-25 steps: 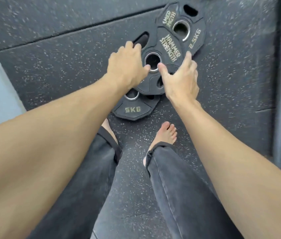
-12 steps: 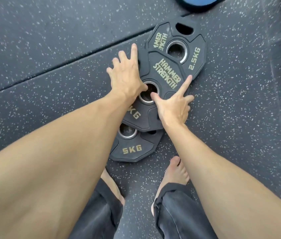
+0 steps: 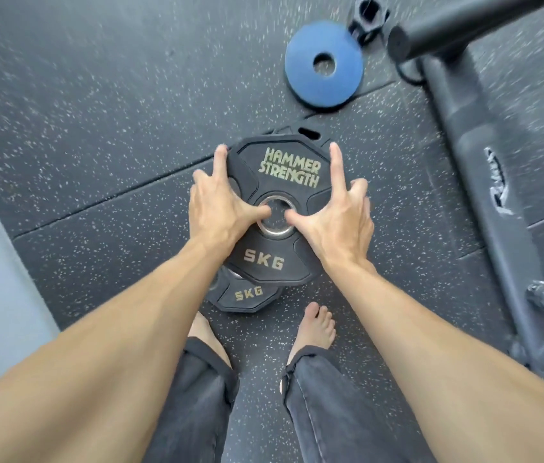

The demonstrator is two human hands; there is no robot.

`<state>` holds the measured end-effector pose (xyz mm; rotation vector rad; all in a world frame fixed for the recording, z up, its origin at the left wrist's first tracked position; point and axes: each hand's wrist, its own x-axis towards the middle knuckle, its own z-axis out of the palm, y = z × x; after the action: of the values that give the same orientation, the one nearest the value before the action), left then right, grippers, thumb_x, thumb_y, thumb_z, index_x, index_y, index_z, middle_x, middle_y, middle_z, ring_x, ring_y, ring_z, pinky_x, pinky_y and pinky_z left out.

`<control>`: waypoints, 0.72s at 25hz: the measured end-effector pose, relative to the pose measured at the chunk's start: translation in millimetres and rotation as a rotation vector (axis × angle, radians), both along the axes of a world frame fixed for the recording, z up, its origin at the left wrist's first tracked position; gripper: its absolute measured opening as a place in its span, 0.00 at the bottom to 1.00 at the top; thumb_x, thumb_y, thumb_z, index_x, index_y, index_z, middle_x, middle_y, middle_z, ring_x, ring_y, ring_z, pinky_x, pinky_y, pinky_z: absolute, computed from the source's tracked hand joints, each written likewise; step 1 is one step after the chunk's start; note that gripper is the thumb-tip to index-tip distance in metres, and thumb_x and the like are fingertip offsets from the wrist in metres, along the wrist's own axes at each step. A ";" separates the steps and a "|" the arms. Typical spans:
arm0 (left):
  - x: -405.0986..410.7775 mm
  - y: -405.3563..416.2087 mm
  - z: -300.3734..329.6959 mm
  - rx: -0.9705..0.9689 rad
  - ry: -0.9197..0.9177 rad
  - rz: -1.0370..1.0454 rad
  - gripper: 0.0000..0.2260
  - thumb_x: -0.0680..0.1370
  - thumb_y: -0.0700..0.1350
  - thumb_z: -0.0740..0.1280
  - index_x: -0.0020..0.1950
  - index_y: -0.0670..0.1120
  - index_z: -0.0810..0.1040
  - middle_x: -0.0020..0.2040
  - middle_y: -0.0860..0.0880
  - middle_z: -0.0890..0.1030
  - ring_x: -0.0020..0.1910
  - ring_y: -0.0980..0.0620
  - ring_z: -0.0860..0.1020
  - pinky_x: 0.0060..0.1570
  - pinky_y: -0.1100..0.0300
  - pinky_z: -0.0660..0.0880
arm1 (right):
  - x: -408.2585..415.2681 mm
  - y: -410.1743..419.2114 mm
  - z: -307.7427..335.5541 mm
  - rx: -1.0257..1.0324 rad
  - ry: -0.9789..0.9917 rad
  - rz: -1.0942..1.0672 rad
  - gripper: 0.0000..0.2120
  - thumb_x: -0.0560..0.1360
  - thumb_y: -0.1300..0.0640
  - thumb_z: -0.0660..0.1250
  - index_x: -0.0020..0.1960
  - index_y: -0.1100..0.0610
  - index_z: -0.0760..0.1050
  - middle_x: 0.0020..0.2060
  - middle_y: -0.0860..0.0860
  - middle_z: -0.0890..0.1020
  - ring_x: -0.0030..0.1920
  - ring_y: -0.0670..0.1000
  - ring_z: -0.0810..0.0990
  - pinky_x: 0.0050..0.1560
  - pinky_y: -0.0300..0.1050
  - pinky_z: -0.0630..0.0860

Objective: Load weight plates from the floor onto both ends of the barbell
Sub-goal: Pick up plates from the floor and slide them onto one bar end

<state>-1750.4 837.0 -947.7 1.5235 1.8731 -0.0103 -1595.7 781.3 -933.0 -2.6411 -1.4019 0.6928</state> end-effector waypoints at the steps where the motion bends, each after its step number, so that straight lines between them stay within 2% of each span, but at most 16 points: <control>1: 0.2 4.5 29.8 0.034 -0.016 -0.001 0.52 0.60 0.57 0.81 0.78 0.55 0.56 0.59 0.40 0.72 0.59 0.37 0.75 0.61 0.44 0.73 | 0.2 2.6 28.4 0.039 -0.002 -0.005 0.57 0.62 0.39 0.78 0.80 0.36 0.45 0.54 0.55 0.70 0.52 0.59 0.76 0.47 0.52 0.74; 7: -9.1 19.0 234.5 0.271 -0.100 -0.034 0.47 0.60 0.56 0.81 0.73 0.54 0.60 0.52 0.44 0.70 0.49 0.40 0.76 0.50 0.47 0.76 | -0.4 12.8 221.9 0.280 -0.001 -0.006 0.56 0.62 0.38 0.78 0.80 0.38 0.47 0.50 0.51 0.68 0.46 0.51 0.69 0.43 0.44 0.68; 11: -16.2 10.5 368.9 0.413 -0.081 -0.043 0.45 0.60 0.58 0.80 0.71 0.55 0.62 0.48 0.46 0.70 0.43 0.41 0.75 0.45 0.49 0.75 | -1.7 8.0 349.1 0.430 0.002 0.024 0.57 0.60 0.38 0.78 0.80 0.37 0.48 0.48 0.50 0.68 0.47 0.54 0.74 0.43 0.46 0.72; 16: -17.7 -21.7 503.5 0.592 -0.058 -0.076 0.44 0.60 0.59 0.79 0.70 0.54 0.63 0.46 0.47 0.70 0.38 0.44 0.74 0.40 0.50 0.77 | 1.9 -23.9 477.0 0.586 -0.019 0.045 0.59 0.60 0.39 0.80 0.81 0.42 0.51 0.48 0.49 0.68 0.45 0.50 0.71 0.43 0.42 0.70; 18: -17.1 -37.4 548.1 0.644 -0.088 -0.102 0.44 0.59 0.61 0.78 0.71 0.55 0.64 0.47 0.47 0.71 0.38 0.45 0.75 0.40 0.50 0.77 | 1.6 -43.3 518.5 0.661 -0.039 0.034 0.59 0.59 0.39 0.81 0.81 0.43 0.52 0.48 0.50 0.69 0.44 0.50 0.73 0.43 0.42 0.74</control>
<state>-1767.5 799.5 -399.6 1.9967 1.8150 0.6582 -1594.1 738.0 -414.5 -2.1179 -1.3791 0.1312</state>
